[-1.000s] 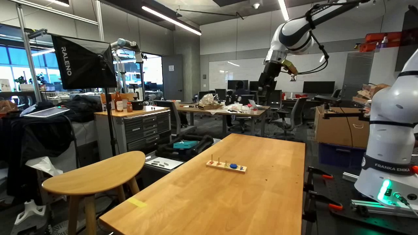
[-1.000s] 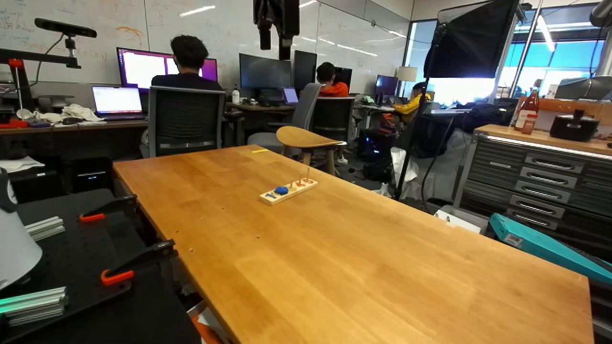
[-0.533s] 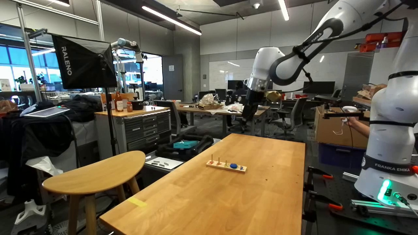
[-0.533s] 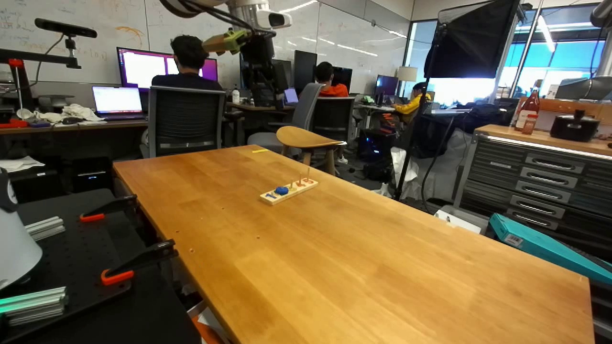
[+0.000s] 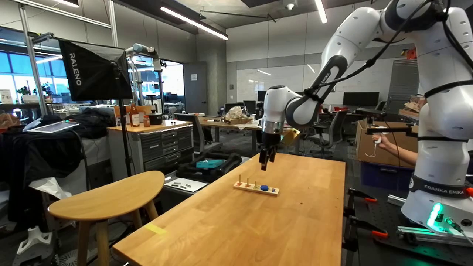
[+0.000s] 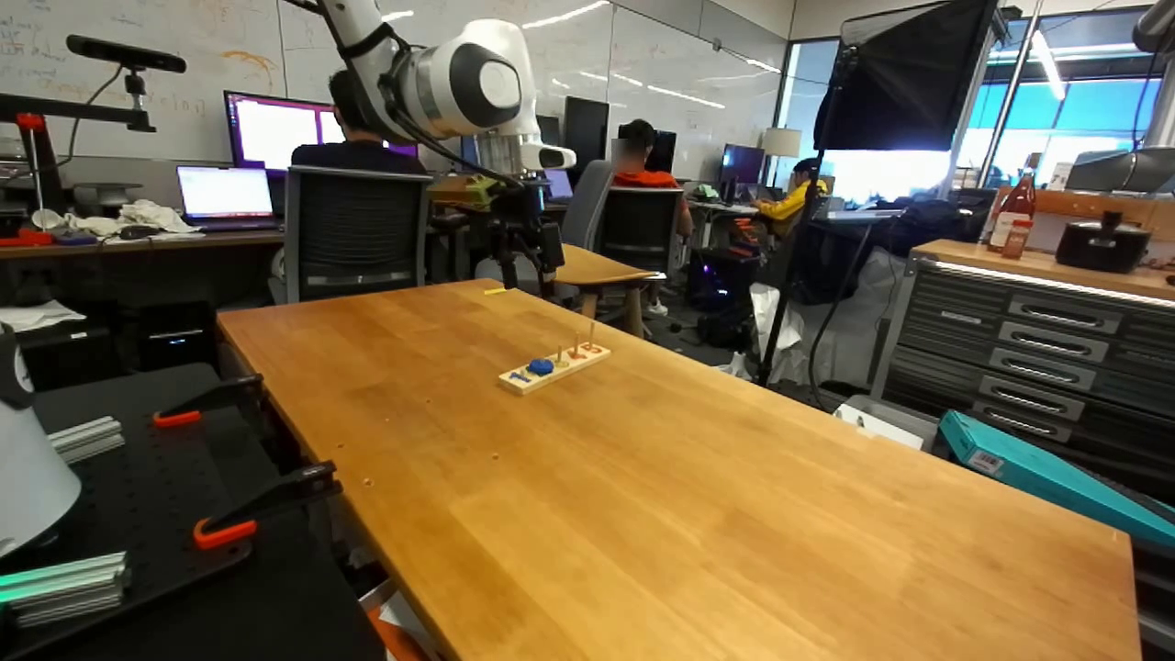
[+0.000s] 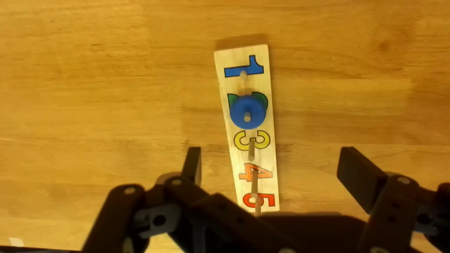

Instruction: Take the blue object from the wooden board and put it on the table

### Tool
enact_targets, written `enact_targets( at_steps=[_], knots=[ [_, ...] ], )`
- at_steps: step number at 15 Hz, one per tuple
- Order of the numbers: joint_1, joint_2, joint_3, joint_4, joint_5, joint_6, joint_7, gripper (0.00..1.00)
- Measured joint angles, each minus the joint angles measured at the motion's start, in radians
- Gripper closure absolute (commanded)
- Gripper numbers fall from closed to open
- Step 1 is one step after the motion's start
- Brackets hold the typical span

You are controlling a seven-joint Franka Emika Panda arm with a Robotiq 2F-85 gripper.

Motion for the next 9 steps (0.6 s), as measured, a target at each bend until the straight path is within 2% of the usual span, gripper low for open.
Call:
enact_targets(
  at_steps=[5, 9],
  knots=[
    [0.014, 0.182, -0.024, 0.184, 0.120, -0.036, -0.079, 0.00],
    [0.014, 0.280, -0.038, 0.262, 0.173, -0.058, -0.124, 0.00]
  ],
)
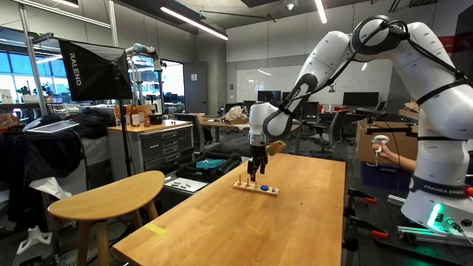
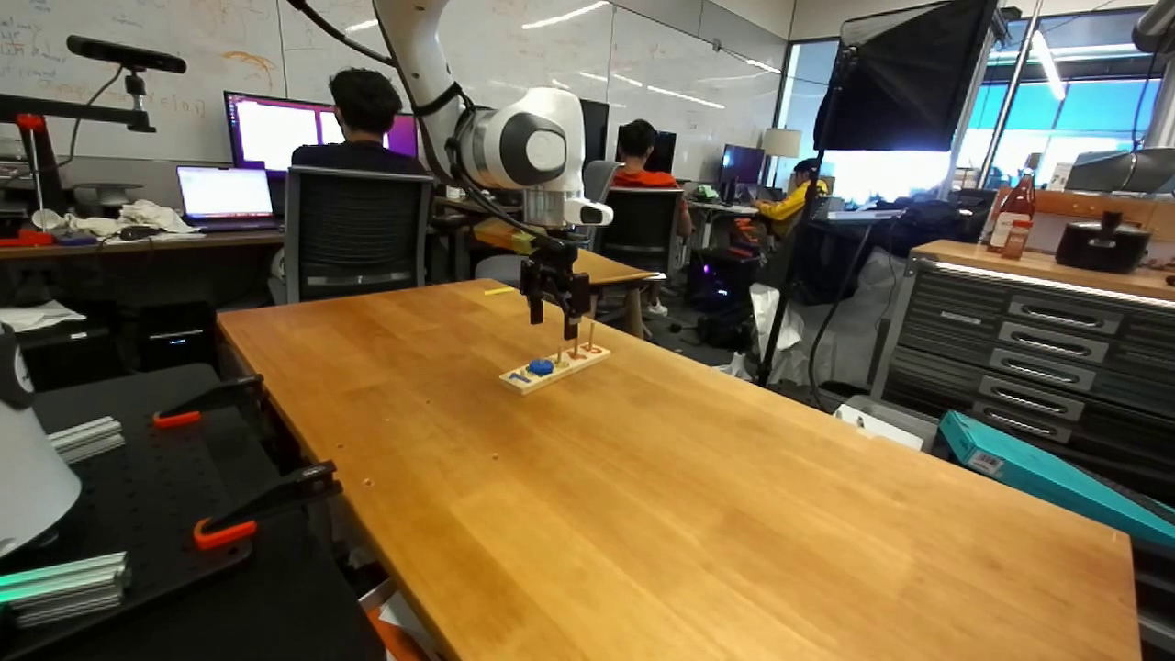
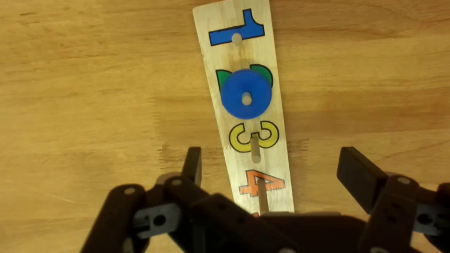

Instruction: Take the blue object from the wooden board and put it on the table

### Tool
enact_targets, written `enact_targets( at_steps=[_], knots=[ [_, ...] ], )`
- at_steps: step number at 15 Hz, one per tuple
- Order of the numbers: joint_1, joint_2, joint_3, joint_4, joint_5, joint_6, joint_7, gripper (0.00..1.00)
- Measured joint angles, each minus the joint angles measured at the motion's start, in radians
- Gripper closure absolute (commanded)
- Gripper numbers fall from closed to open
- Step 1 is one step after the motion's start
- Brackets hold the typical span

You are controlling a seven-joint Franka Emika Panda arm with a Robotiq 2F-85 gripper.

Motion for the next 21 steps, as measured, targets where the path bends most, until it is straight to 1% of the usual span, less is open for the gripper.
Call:
enact_targets(
  at_steps=[4, 10, 11, 12, 16, 18, 20, 21],
  knots=[
    [0.000, 0.060, -0.007, 0.026, 0.036, -0.015, -0.024, 0.00],
    [-0.001, 0.080, -0.007, 0.027, 0.072, -0.030, -0.042, 0.00],
    [-0.001, 0.080, -0.006, 0.027, 0.075, -0.033, -0.044, 0.25],
    [0.000, 0.080, -0.006, 0.025, 0.078, -0.034, -0.047, 0.26],
    [0.001, 0.081, -0.006, 0.016, 0.078, -0.034, -0.052, 0.59],
    [0.001, 0.080, -0.006, 0.016, 0.078, -0.034, -0.052, 0.71],
    [0.002, 0.076, -0.006, 0.017, 0.078, -0.034, -0.055, 0.75],
    [0.002, 0.075, -0.005, 0.017, 0.078, -0.034, -0.056, 0.81]
  ],
)
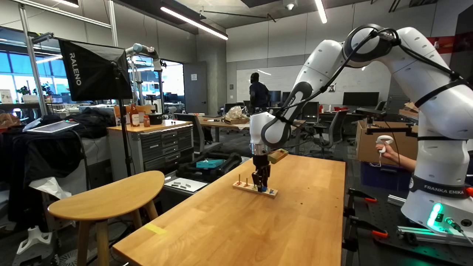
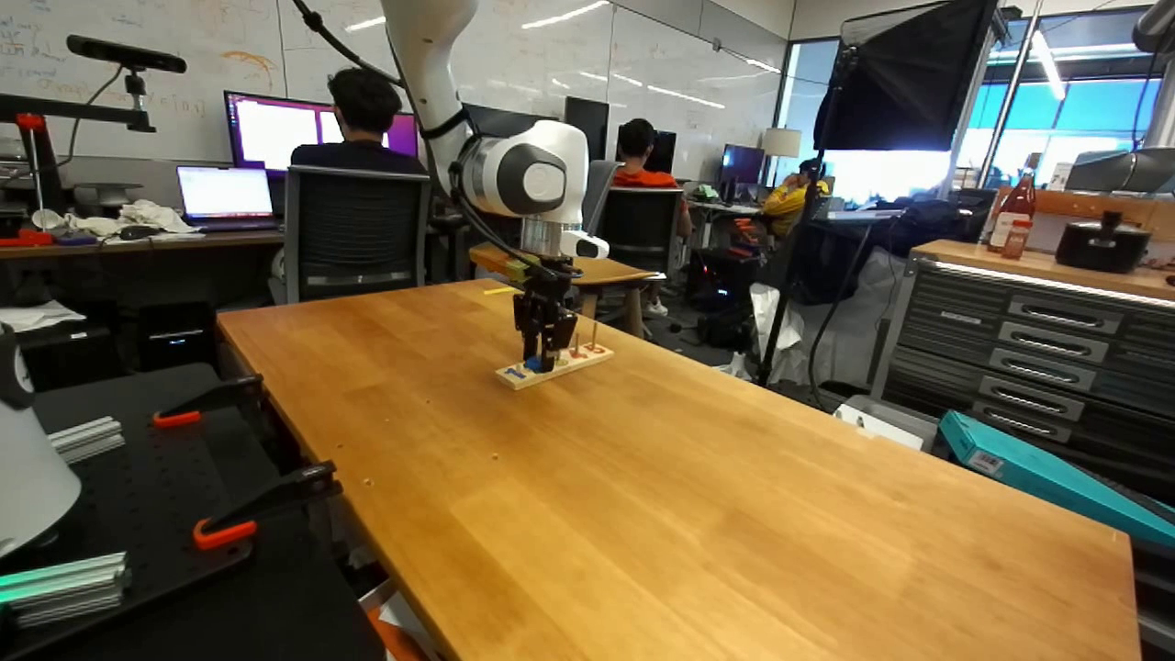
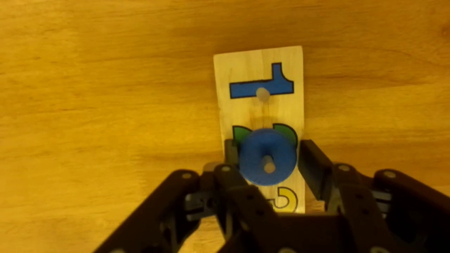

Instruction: Take the blue object from the wooden board and put it on the table

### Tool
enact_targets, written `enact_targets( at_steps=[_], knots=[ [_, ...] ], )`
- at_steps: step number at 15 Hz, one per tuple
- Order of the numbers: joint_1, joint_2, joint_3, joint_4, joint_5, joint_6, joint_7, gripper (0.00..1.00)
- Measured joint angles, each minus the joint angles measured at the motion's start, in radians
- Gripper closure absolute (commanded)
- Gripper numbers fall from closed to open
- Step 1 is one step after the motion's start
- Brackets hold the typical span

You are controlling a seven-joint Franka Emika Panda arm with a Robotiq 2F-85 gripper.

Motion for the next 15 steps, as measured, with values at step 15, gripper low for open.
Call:
enact_targets(
  at_steps=[15],
  knots=[
    [0.011, -0.076, 0.013, 0.026, 0.012, -0.071, -0.013, 0.82]
  ],
)
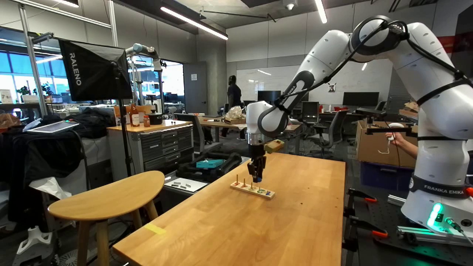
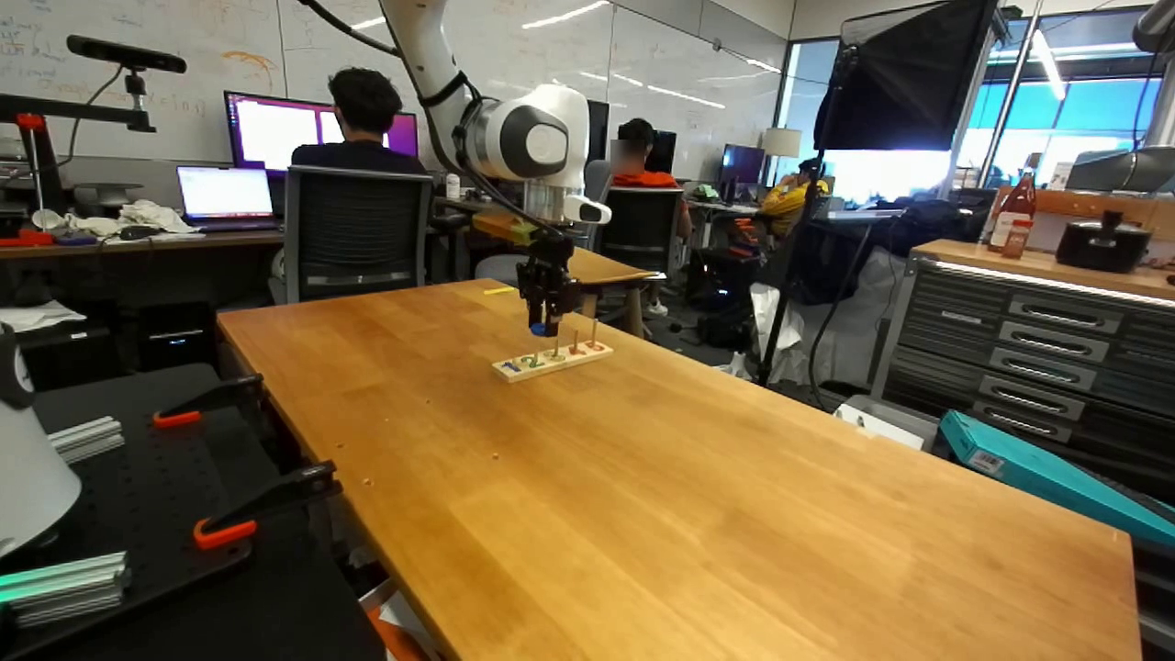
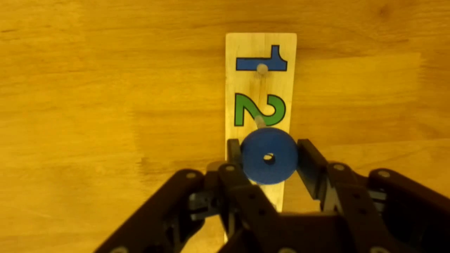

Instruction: Take the blue object from the wooden board and put it on the table

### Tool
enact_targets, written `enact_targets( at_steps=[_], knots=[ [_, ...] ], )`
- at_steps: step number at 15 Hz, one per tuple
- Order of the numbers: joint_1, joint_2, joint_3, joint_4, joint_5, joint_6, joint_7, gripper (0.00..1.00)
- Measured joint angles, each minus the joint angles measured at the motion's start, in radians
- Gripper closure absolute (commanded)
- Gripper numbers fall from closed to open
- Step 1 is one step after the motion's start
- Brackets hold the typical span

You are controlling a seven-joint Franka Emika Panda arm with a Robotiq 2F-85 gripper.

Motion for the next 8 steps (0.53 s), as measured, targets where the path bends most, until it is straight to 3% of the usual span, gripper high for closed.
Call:
enact_targets(
  at_steps=[8],
  knots=[
    [-0.001, -0.047, -0.108, -0.009, -0.039, 0.029, 0.001, 0.82]
  ],
)
